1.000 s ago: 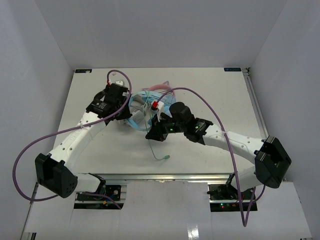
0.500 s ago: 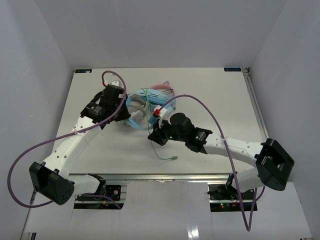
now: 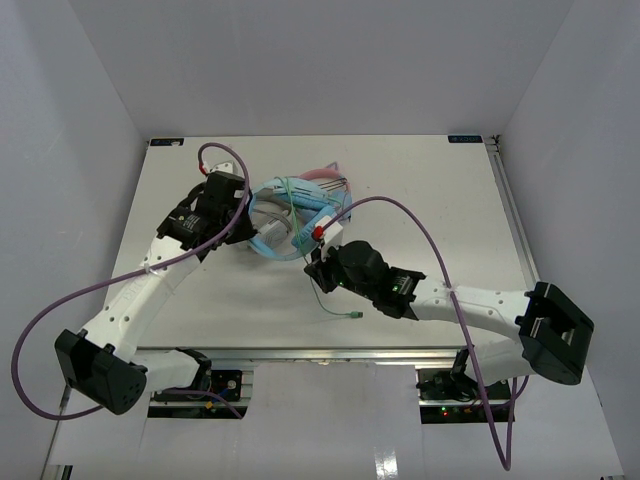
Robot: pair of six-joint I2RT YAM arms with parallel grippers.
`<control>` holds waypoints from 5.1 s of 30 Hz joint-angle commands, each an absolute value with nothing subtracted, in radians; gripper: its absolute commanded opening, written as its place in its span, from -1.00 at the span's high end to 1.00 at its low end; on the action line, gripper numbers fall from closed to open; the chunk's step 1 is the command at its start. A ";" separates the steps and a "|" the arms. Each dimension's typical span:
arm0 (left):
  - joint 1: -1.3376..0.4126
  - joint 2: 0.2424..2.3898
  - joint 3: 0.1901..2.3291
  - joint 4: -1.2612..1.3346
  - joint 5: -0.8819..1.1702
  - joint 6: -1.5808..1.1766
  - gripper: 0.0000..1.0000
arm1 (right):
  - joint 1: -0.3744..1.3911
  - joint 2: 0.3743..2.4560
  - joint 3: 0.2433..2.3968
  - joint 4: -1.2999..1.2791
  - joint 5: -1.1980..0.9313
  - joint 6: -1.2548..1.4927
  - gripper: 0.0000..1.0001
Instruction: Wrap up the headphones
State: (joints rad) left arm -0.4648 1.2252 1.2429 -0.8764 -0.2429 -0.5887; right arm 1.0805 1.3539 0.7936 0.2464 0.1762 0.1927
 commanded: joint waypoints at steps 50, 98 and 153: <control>-0.462 1.037 1.294 -0.703 0.330 -0.544 1.00 | 1.091 1.631 0.309 1.110 0.350 0.191 0.85; -0.605 1.526 1.212 -0.700 0.067 0.210 1.00 | 0.468 1.522 1.175 -0.344 -0.486 -0.024 0.85; -0.831 1.812 1.192 -0.653 -0.414 0.292 0.80 | 0.460 1.596 0.939 -0.223 -0.339 0.144 0.71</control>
